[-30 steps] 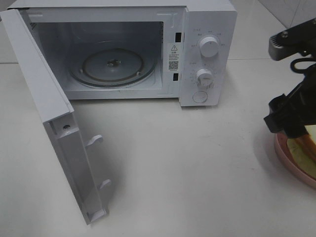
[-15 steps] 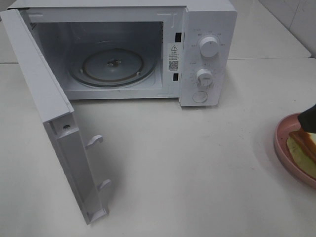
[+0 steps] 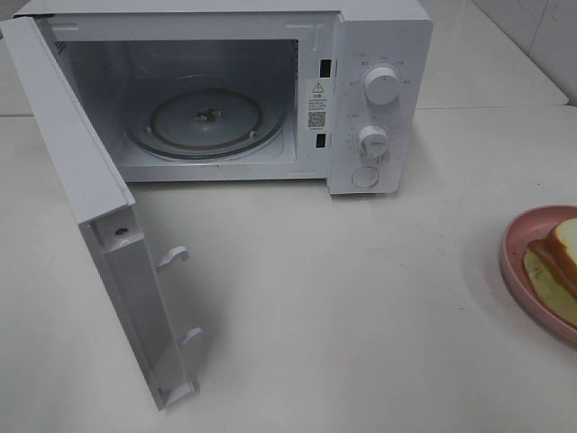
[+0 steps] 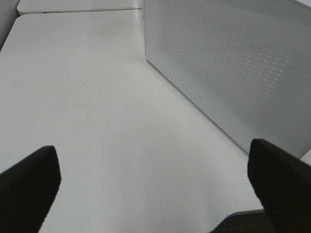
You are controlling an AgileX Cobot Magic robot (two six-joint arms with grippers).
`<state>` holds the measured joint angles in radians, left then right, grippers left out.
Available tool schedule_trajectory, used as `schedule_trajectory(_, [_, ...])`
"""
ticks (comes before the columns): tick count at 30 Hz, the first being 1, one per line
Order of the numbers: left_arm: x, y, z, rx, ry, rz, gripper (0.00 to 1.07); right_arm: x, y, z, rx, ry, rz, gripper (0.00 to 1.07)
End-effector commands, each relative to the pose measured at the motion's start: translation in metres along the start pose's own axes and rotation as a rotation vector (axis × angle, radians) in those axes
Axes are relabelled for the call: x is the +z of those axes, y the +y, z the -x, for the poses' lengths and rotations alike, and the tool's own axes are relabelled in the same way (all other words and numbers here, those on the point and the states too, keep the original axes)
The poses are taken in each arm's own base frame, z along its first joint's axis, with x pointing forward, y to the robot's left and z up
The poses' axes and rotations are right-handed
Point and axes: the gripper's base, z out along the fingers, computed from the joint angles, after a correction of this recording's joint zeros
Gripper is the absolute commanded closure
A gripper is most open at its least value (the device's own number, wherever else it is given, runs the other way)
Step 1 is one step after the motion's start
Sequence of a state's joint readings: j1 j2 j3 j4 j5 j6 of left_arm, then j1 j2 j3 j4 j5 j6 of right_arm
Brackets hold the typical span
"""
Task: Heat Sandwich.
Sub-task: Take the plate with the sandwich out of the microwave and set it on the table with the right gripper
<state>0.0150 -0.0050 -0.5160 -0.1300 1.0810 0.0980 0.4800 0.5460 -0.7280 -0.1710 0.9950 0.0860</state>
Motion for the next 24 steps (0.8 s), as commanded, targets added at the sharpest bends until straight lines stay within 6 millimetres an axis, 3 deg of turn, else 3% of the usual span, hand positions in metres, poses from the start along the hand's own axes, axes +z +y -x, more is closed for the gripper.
schedule_trajectory(1, [-0.001, -0.001, 0.000, -0.011, -0.018, -0.002, 0.06, -0.020, -0.004, -0.016, 0.014, -0.072, -0.005, 0.31])
schedule_trajectory(17, [-0.001, -0.001, 0.000, -0.011, -0.018, -0.002, 0.06, -0.012, -0.001, -0.078, 0.255, -0.159, -0.127, 0.31])
schedule_trajectory(24, [-0.001, -0.001, 0.000, -0.011, -0.018, -0.002, 0.06, -0.015, 0.002, -0.088, 0.295, -0.218, -0.165, 0.31])
